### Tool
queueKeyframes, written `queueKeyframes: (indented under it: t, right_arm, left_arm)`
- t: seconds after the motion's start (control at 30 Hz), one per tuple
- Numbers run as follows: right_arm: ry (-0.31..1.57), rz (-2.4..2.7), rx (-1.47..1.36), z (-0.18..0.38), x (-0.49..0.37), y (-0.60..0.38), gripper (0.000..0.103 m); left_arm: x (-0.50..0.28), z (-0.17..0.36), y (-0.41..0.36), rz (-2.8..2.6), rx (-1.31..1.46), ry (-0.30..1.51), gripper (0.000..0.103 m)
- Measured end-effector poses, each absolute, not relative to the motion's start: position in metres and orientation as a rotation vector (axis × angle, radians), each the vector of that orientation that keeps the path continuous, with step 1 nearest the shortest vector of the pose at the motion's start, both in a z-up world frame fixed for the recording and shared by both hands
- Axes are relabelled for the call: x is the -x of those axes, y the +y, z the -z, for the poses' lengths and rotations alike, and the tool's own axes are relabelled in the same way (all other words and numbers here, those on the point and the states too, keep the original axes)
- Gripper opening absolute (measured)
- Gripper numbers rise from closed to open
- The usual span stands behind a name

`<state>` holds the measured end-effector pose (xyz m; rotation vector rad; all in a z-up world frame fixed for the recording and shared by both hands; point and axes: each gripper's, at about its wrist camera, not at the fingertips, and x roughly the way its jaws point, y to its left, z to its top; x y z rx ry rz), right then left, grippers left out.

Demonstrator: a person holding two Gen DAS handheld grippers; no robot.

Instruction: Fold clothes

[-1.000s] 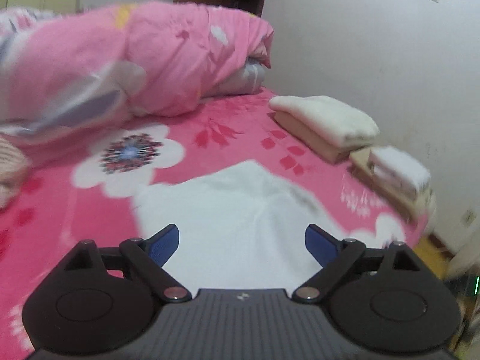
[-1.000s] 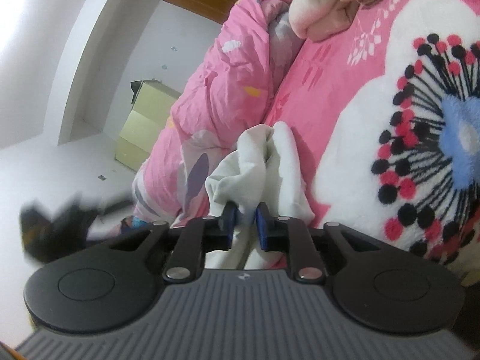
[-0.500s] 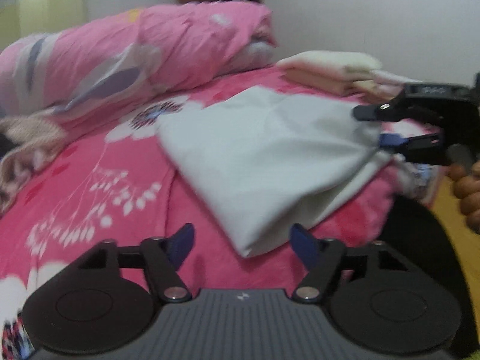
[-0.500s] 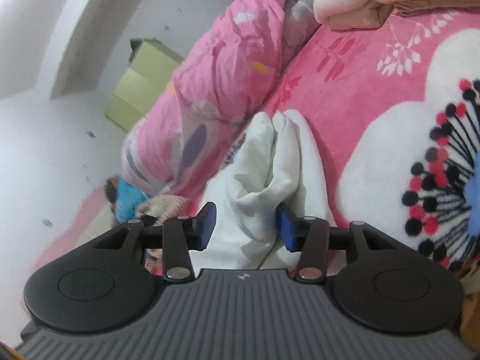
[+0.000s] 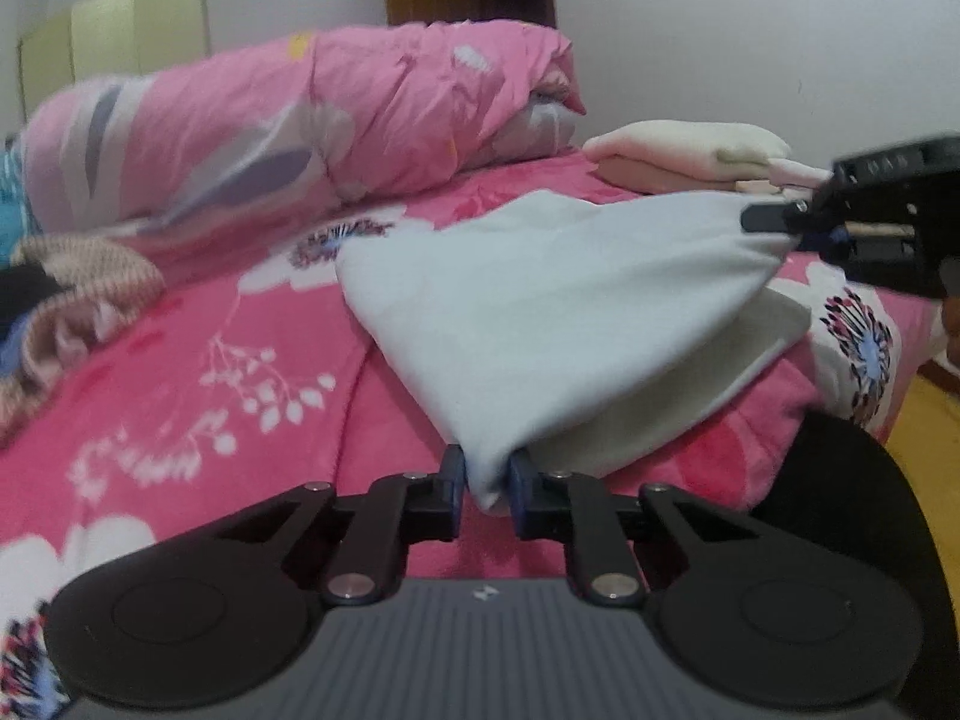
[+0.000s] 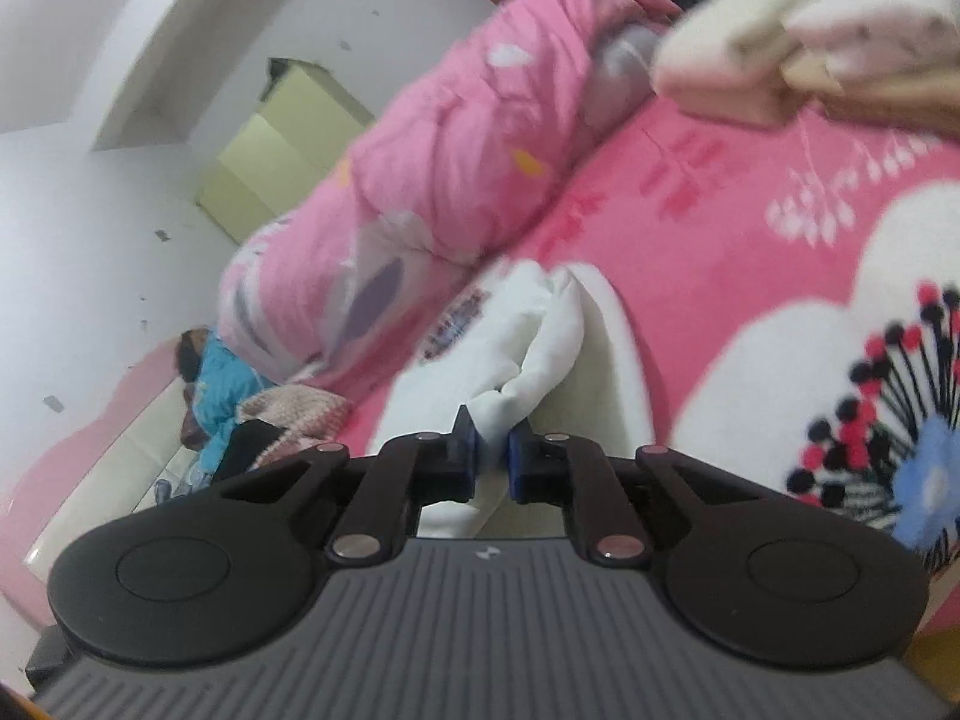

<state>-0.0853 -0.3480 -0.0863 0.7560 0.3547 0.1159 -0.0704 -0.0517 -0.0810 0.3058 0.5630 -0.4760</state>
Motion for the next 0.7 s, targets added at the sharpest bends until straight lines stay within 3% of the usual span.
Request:
queueKeyframes:
  t: [0.17,0.37,0.5,0.6,0.7]
  right_arm:
    - [0.434,-0.072,-0.849,0.12,0.083,-0.358,0.007]
    - [0.376,-0.097,-0.778,0.101,0.092,-0.354,0.007]
    - [0.432,-0.076,-0.811,0.131,0.09,-0.36,0.008]
    - [0.432,-0.096,-0.829,0.125,0.096,-0.366,0.016]
    - [0.443,-0.071,-0.768,0.107,0.107,-0.373,0.026]
  left_arm:
    - [0.075,0.085,-0.057,0.476,-0.376,0.559,0.013]
    - [0.081,0.082,-0.061,0.498,-0.447,0.529,0.012]
    - [0.08,0.096,-0.061,0.513,-0.452,0.557,0.013]
    - [0.079,0.091,-0.047,0.548,-0.405,0.576,0.022]
    - [0.073,0.083,-0.022,0.597,-0.296,0.639,0.023]
